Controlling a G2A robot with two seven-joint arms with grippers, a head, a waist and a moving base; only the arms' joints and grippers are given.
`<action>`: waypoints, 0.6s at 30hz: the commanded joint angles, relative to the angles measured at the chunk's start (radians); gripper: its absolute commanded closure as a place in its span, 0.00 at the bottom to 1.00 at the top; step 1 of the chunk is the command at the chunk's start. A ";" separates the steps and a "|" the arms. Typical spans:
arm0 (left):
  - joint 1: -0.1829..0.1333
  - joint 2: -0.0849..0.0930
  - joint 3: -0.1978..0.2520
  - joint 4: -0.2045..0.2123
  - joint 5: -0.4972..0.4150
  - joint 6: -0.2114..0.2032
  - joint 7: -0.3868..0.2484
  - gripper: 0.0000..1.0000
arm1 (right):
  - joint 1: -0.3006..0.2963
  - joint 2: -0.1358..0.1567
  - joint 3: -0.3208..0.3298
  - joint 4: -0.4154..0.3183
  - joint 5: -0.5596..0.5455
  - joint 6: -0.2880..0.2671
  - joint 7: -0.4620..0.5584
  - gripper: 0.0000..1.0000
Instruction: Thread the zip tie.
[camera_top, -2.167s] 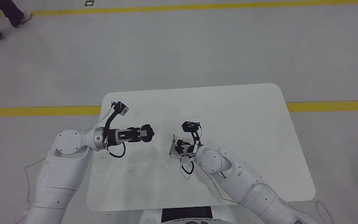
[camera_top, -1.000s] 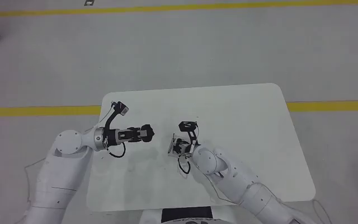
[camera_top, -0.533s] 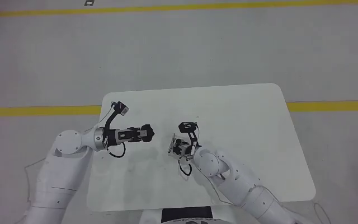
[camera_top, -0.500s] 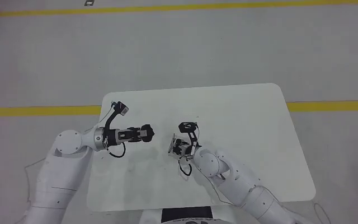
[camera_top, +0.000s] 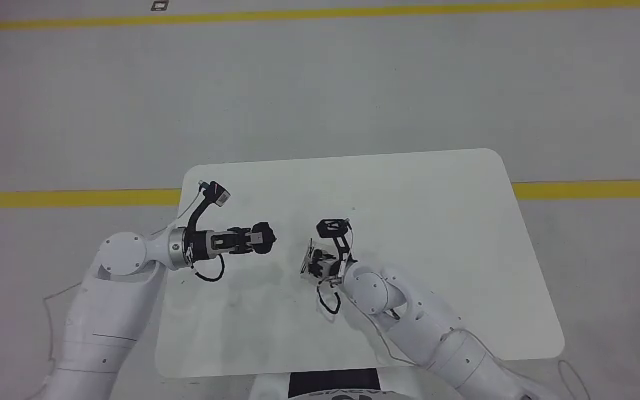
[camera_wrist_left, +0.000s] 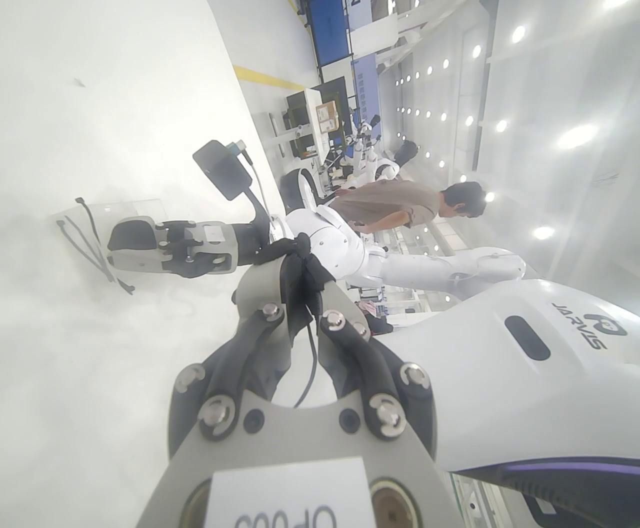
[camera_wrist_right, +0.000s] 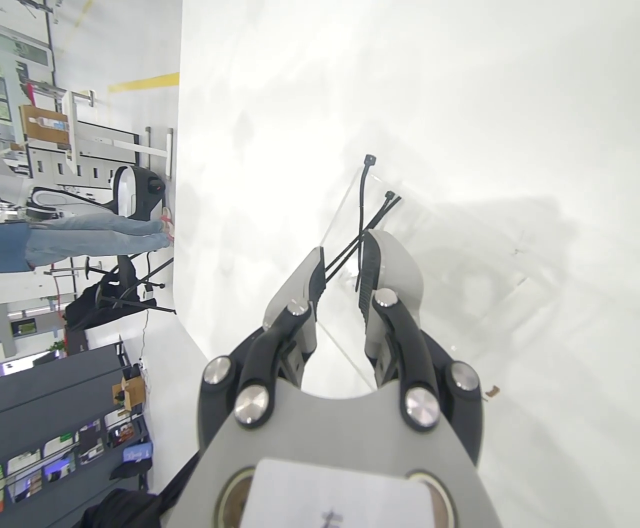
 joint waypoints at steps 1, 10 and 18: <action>0.000 0.000 0.000 0.000 0.000 0.000 0.000 1.00 | 0.004 -0.003 -0.004 0.006 -0.003 0.003 -0.001 0.82; 0.000 0.000 0.000 0.000 0.000 0.000 0.000 1.00 | 0.011 -0.012 -0.016 0.018 -0.034 0.035 -0.009 0.81; 0.000 0.000 0.000 0.000 0.000 0.000 0.000 1.00 | 0.010 -0.018 -0.017 0.021 -0.038 0.036 -0.011 0.84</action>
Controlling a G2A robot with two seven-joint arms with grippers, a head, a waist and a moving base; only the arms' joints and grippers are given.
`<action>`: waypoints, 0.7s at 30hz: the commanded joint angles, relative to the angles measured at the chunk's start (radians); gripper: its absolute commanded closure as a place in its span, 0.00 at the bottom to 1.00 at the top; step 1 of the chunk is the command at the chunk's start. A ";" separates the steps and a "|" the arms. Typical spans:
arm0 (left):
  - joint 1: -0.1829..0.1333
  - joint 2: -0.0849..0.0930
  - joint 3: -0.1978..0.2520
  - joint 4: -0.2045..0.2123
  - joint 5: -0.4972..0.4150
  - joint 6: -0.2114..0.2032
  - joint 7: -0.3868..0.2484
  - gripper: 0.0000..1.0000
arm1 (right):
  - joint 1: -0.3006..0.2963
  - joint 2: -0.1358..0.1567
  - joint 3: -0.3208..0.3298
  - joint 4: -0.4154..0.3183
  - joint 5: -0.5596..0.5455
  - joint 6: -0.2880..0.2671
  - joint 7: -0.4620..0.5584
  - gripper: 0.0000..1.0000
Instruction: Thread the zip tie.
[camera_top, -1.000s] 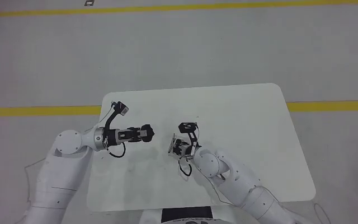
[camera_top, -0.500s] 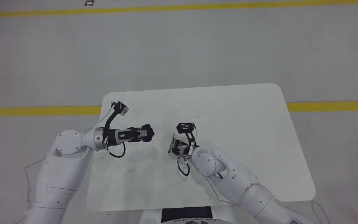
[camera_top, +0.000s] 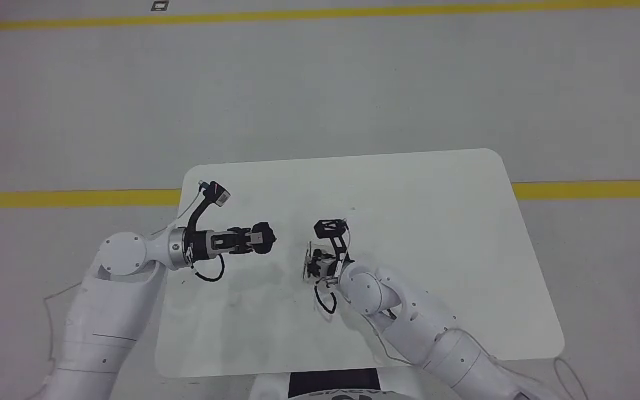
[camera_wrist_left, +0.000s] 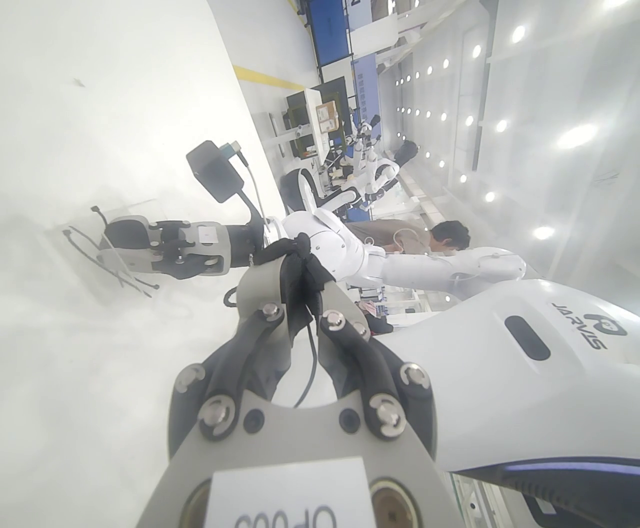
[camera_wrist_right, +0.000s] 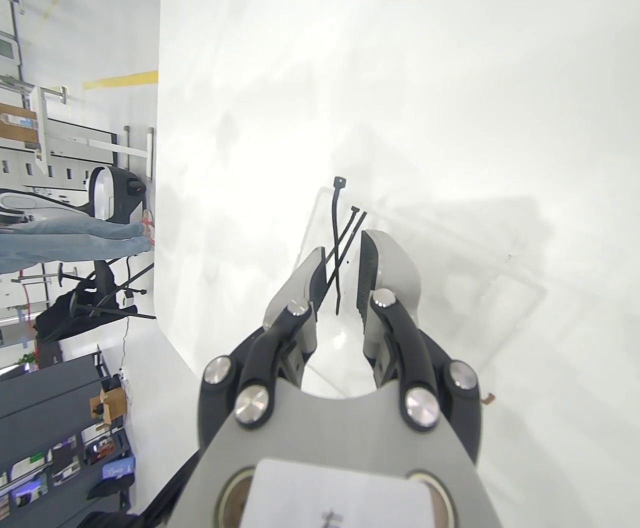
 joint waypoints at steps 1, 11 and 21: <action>0.000 0.000 0.000 0.000 0.000 0.000 0.000 1.00 | 0.001 -0.002 -0.001 0.001 -0.001 0.000 0.000 0.85; 0.000 0.000 0.000 0.000 0.000 0.000 0.000 1.00 | -0.008 -0.005 0.007 -0.012 -0.014 0.001 0.000 1.00; 0.000 0.000 0.000 0.000 0.000 0.000 0.000 1.00 | -0.028 -0.003 0.032 -0.041 -0.014 -0.006 -0.010 1.00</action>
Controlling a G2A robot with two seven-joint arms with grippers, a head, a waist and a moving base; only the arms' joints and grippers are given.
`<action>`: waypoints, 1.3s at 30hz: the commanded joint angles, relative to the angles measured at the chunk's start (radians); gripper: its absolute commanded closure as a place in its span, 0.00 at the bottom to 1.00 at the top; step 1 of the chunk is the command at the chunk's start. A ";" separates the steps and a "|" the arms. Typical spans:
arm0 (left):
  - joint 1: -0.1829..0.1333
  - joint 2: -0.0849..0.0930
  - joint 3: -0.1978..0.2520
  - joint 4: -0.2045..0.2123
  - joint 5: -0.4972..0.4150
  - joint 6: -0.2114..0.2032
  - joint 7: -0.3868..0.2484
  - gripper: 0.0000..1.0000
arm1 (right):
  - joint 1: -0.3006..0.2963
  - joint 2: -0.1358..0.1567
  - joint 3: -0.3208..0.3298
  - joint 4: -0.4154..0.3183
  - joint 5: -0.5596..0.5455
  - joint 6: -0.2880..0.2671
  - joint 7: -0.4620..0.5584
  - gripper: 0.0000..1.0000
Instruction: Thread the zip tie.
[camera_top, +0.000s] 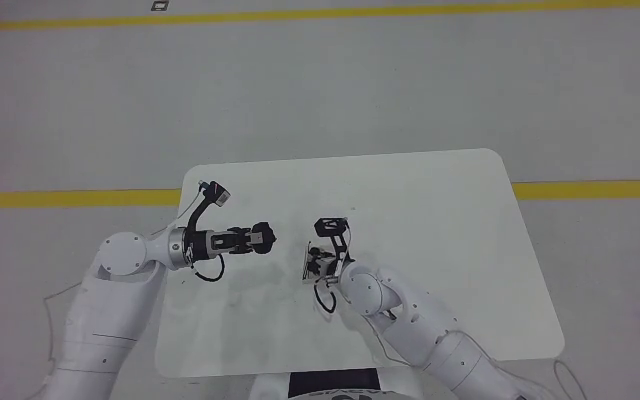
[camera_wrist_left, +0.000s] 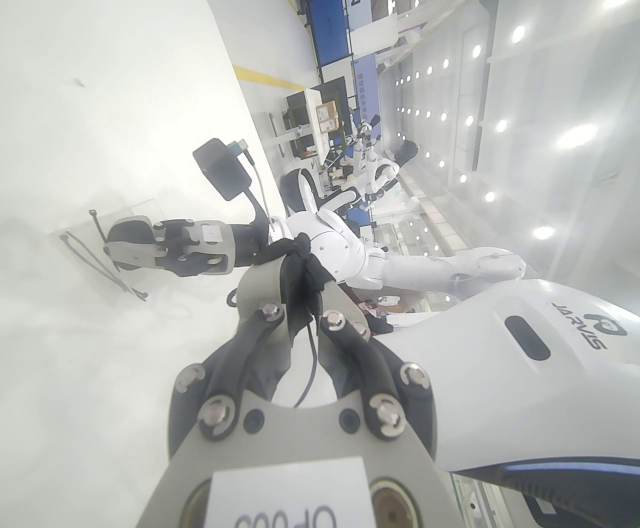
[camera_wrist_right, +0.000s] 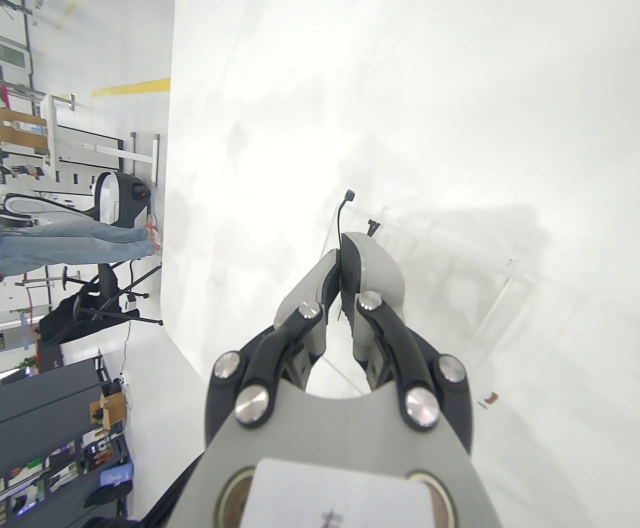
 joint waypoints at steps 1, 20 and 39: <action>0.000 0.000 0.000 0.000 0.000 0.000 0.000 1.00 | -0.009 0.002 0.010 -0.014 0.007 -0.006 -0.007 1.00; 0.000 0.000 0.000 0.000 0.000 0.000 0.000 1.00 | -0.195 0.053 0.207 -0.254 0.120 -0.224 -0.067 1.00; 0.025 -0.001 0.018 0.066 -0.067 0.000 0.069 1.00 | -0.290 0.061 0.241 -0.352 0.058 -0.271 -0.289 1.00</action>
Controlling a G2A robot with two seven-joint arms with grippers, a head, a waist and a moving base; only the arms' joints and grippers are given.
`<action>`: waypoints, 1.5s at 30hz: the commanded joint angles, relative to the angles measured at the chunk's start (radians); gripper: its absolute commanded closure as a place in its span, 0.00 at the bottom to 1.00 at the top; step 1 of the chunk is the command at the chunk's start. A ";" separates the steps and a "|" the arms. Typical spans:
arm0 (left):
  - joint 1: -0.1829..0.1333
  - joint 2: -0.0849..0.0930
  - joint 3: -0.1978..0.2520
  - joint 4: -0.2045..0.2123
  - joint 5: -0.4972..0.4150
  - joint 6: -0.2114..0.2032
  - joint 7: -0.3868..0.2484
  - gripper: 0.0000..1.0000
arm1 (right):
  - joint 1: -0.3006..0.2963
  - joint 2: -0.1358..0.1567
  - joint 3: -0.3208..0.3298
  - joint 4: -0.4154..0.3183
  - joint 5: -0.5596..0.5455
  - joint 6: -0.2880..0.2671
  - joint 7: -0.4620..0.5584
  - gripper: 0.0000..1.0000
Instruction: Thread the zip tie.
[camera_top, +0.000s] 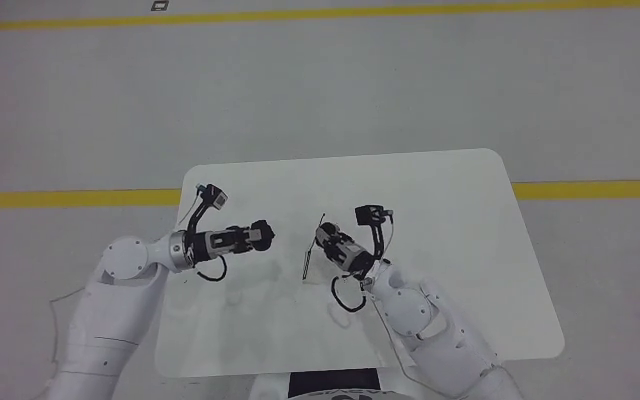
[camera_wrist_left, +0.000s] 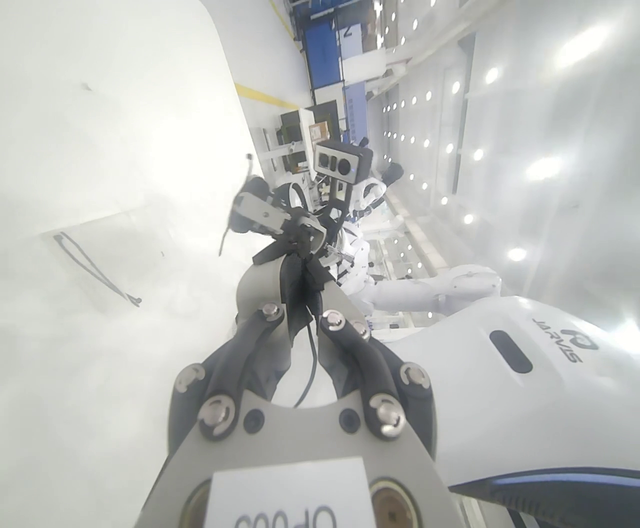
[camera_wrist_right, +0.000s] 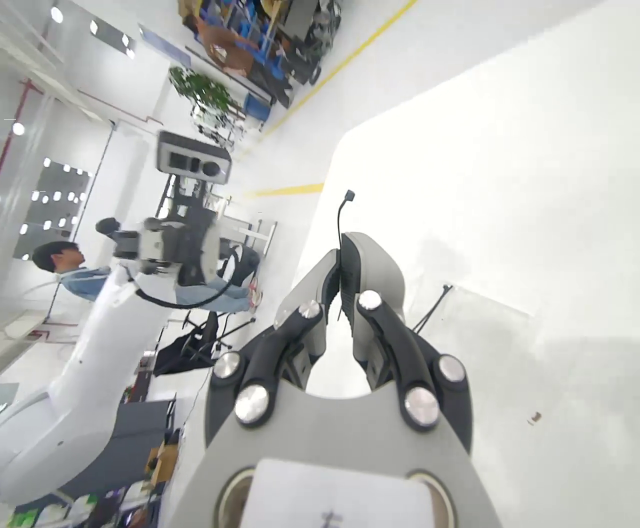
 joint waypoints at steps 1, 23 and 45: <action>0.004 -0.001 0.008 0.020 -0.024 -0.003 0.000 1.00 | -0.029 0.002 -0.001 -0.020 -0.031 -0.009 -0.055 1.00; -0.020 -0.027 0.079 0.128 -0.138 -0.003 -0.063 1.00 | -0.064 -0.012 -0.096 -0.042 -0.205 -0.011 -0.281 1.00; -0.033 -0.028 0.142 0.158 -0.119 -0.003 -0.064 1.00 | -0.064 -0.012 -0.096 -0.042 -0.205 -0.011 -0.281 1.00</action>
